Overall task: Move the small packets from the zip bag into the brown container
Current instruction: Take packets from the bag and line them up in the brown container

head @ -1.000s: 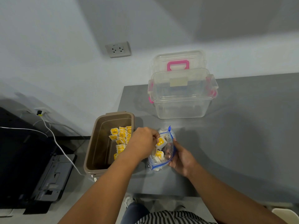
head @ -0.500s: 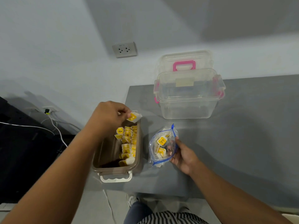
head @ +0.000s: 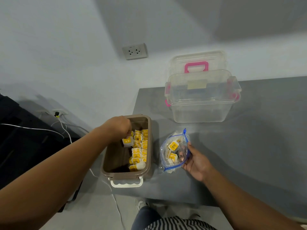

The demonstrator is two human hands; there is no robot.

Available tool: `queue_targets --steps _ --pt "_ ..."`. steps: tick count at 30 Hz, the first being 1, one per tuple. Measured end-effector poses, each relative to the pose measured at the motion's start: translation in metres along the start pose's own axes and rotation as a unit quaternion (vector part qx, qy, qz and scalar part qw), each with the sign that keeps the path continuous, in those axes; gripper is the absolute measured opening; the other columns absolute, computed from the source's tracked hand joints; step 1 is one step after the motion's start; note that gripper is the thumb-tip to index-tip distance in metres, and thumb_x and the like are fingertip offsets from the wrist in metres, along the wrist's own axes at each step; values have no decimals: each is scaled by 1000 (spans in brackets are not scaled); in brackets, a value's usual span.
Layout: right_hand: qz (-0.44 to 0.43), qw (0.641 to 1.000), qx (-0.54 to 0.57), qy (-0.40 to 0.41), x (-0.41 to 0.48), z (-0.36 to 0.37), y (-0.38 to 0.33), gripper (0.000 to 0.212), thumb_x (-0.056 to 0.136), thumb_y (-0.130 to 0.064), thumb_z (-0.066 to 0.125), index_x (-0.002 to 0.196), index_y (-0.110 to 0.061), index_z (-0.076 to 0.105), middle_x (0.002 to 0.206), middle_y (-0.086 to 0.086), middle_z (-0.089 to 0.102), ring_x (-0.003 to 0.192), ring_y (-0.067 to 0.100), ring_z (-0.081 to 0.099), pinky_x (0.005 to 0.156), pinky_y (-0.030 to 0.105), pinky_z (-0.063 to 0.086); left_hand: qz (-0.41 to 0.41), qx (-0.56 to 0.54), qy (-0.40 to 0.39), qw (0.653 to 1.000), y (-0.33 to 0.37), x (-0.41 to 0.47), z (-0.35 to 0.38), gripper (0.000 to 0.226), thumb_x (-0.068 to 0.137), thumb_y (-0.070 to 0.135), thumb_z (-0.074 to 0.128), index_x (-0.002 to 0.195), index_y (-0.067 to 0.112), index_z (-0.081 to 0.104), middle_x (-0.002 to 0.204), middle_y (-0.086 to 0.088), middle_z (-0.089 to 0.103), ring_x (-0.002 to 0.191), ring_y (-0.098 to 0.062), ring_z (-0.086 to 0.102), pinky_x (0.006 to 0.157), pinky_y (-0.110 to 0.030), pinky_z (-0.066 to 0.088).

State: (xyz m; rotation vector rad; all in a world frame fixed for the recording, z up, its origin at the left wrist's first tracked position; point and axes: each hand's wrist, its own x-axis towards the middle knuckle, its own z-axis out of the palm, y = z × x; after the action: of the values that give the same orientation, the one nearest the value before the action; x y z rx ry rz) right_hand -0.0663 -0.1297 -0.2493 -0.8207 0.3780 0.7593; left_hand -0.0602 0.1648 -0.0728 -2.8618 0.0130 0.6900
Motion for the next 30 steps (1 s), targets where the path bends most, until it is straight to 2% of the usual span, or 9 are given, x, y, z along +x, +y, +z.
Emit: queue_targets --steps 2,5,9,12,15,20,25,28,30 --pt "1 1000 2 5 0 0 0 54 97 -40 58 133 0 60 110 21 67 105 35 64 103 55 51 5 14 -34 999 -1 8 6 15 84 13 64 87 16 78 90 1 74 83 -16 66 74 -27 50" --pt "8 1000 10 2 -2 1 -1 56 95 -41 60 133 0 60 123 24 61 117 39 58 97 55 54 15 54 -57 997 -4 18 12 14 84 13 61 75 22 67 78 1 63 71 -15 52 68 -26 45" --pt "19 1000 24 6 -1 2 -1 52 96 -40 59 130 -1 62 122 24 58 116 38 55 90 53 58 13 96 -71 993 -7 28 20 29 84 15 60 57 21 51 69 3 58 68 -16 51 68 -30 48" --pt "25 999 32 13 -2 3 -1 51 96 -39 59 130 -1 62 124 24 61 116 38 57 85 51 61 12 122 -78 989 -1 32 19 18 83 14 59 66 21 59 72 4 58 71 -17 55 71 -31 52" --pt "25 999 28 15 -4 4 -2 45 101 -37 54 128 -2 63 123 23 69 112 37 67 77 47 63 12 130 -75 989 3 37 20 17 87 17 57 72 20 61 74 4 57 74 -18 55 73 -33 52" --pt "20 1000 14 14 -5 5 -2 45 102 -37 49 131 -5 61 122 19 71 112 36 70 86 49 61 14 140 -54 989 2 42 23 19 91 20 55 94 17 73 97 -1 71 92 -22 66 80 -36 57" --pt "16 1000 3 14 -6 7 -2 45 103 -38 47 131 -5 61 123 19 71 110 35 70 81 46 63 7 189 -36 981 6 42 29 19 94 18 51 88 20 70 96 0 71 88 -21 67 77 -39 59" --pt "11 1000 -5 11 -7 8 -2 45 105 -38 43 132 -5 60 123 19 71 113 36 69 83 45 62 13 219 -31 975 6 41 32 23 96 15 48 94 17 71 99 0 72 91 -22 68 71 -36 57" --pt "12 1000 -1 11 -6 8 -2 45 105 -37 43 132 -5 60 123 19 70 115 36 68 86 46 61 11 226 -20 974 5 42 33 24 97 14 47 98 16 70 102 -2 71 93 -23 68 75 -39 58"
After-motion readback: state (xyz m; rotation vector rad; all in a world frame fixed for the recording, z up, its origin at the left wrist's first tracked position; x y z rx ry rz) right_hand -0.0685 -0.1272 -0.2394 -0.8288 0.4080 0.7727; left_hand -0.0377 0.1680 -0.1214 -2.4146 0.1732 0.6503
